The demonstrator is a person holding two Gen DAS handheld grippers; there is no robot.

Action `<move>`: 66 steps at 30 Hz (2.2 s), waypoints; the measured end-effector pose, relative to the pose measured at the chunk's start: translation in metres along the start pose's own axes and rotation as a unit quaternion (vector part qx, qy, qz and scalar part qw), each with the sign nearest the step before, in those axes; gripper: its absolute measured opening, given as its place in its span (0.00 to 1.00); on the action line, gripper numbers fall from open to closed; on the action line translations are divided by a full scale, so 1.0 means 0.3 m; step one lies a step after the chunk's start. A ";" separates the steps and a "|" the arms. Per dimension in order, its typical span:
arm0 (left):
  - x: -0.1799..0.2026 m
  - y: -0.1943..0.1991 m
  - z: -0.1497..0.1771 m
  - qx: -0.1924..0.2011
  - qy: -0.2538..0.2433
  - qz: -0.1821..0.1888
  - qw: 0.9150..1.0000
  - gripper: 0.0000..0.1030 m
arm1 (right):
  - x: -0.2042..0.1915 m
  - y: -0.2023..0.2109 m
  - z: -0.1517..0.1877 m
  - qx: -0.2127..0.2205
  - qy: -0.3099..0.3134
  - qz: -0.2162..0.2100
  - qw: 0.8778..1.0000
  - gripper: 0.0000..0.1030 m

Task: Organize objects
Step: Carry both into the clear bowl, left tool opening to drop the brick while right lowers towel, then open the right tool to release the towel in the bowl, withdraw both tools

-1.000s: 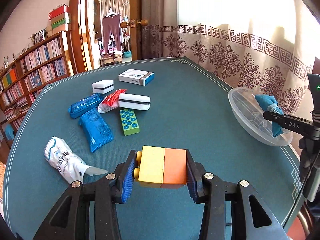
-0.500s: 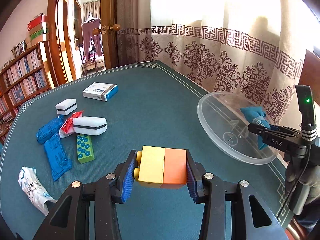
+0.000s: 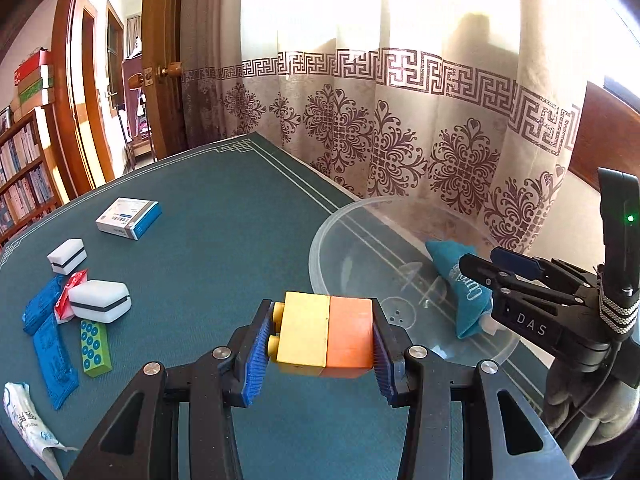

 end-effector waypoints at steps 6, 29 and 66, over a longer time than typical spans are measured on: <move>0.079 -0.023 -0.019 -0.001 -0.016 0.029 0.999 0.46 | 0.007 0.004 -0.002 0.003 -0.005 -0.001 1.000 0.47; -0.024 -0.013 0.023 0.001 0.030 -0.008 1.000 1.00 | -0.048 0.004 0.015 0.008 0.013 -0.008 1.000 0.47; -0.679 0.129 0.177 -0.028 0.212 -0.250 0.944 1.00 | -0.426 -0.009 0.065 -0.008 0.113 -0.083 0.990 0.55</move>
Point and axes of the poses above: each gripper's, at about its wrist camera, not at the fingertips, and y roughly against the way its jaws point, x to its right, z to its underside, the point moved 5 cm from there along -y, roughly the way its jaws point, and after that the axes turned 13 degrees about -z, right-handed, at the moved point
